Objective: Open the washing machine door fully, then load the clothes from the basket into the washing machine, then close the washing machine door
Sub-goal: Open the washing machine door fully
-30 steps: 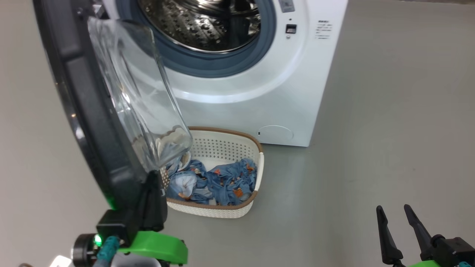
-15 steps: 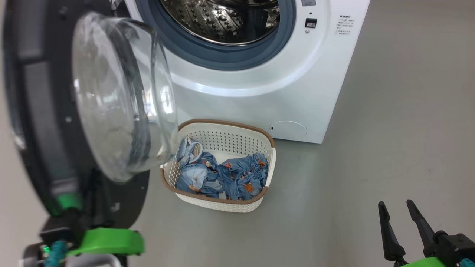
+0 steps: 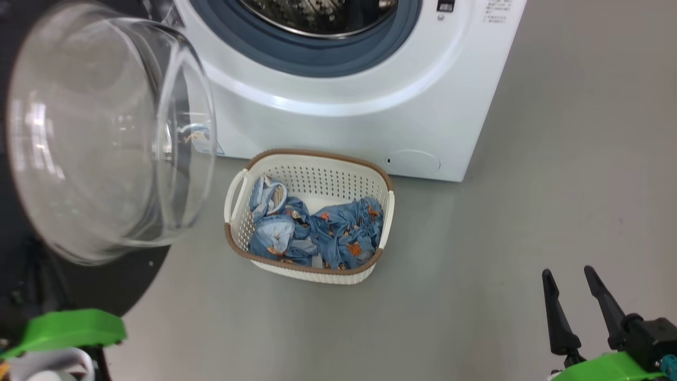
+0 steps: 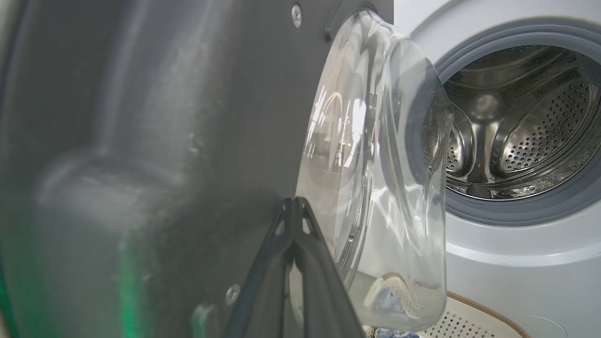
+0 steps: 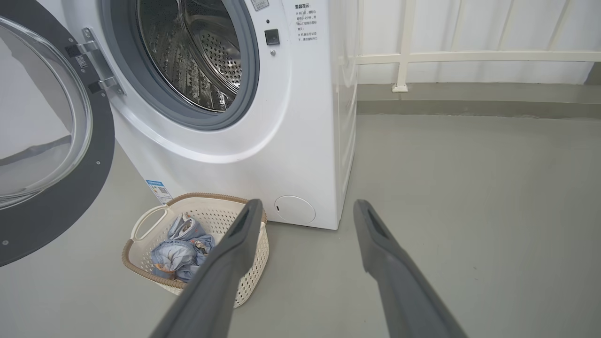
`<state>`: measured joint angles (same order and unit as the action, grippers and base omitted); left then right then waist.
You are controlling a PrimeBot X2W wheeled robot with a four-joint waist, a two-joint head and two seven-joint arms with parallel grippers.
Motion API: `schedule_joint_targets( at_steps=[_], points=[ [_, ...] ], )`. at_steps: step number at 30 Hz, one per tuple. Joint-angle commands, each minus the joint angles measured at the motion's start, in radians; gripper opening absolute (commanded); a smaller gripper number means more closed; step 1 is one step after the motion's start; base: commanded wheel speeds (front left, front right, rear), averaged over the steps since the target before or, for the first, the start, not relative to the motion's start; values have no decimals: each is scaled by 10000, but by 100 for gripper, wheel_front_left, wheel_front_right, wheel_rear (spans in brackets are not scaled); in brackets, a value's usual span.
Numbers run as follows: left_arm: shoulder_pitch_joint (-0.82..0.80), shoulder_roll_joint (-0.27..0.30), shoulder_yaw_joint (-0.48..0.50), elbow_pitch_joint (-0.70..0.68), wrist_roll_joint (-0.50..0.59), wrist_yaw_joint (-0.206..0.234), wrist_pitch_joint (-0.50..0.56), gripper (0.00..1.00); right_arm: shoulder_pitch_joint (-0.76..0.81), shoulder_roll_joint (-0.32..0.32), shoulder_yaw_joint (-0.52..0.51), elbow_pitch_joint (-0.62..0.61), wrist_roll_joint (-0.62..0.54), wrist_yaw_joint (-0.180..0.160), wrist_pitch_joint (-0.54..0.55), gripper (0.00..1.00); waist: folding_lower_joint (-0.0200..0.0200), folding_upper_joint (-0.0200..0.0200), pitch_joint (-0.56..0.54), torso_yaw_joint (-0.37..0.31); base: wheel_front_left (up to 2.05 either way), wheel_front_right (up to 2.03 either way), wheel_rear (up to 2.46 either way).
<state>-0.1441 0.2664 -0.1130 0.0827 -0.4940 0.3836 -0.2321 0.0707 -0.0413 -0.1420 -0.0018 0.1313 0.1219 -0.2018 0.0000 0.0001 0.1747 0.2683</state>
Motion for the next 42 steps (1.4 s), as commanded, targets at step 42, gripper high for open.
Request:
schedule_joint_targets(
  at_steps=[42],
  points=[
    [-2433, 895, 4268, 3456, 574, -2408, -296, 0, -1010, -289, 358, -457, -152, 88, 153, 100, 0, -1, 964, 70, 0, 0, 0]
  ],
)
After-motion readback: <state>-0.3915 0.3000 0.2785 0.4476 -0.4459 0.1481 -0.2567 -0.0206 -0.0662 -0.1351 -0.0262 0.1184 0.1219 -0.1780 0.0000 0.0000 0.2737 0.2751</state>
